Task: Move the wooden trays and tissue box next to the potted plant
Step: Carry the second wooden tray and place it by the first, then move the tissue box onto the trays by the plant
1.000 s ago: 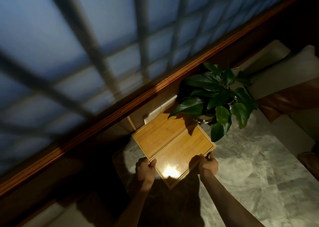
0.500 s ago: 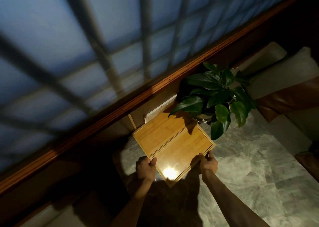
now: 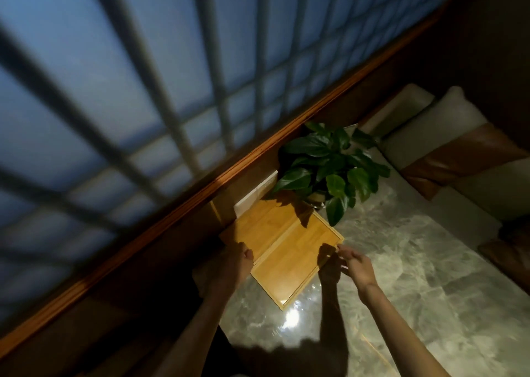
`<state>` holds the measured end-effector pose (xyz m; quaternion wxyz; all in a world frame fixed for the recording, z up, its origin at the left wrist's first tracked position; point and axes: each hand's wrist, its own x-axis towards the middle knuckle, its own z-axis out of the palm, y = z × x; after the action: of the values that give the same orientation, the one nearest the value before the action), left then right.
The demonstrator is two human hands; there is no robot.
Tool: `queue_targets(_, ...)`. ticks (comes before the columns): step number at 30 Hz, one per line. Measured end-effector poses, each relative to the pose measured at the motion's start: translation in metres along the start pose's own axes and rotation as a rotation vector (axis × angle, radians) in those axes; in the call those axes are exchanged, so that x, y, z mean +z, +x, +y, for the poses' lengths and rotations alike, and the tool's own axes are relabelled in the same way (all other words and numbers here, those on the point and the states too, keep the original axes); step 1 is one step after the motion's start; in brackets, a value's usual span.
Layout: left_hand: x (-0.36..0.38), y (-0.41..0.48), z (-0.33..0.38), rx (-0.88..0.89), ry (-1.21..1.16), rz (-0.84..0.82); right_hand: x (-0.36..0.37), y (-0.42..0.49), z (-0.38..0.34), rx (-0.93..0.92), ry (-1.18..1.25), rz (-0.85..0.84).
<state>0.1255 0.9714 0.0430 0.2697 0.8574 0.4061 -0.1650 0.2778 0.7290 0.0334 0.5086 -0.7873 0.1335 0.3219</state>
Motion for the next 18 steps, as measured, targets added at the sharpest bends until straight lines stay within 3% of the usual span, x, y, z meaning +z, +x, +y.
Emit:
queue_targets(3,-0.013,-0.025,0.016,0.161,-0.316,-0.047,-0.026,-0.047,0.002,-0.109,0.062,-0.035)
queue_targets(7,-0.014,-0.063,0.03,0.229,-0.437,-0.096,-0.064,-0.097,0.036,-0.198,0.037,-0.002)
queue_targets(13,0.001,-0.098,0.049,0.429,-0.014,-0.063,-0.112,-0.148,0.098,-0.188,0.013,0.106)
queue_targets(18,0.011,-0.112,0.086,0.601,0.069,-0.167,-0.148,-0.172,0.122,-0.143,0.141,0.227)
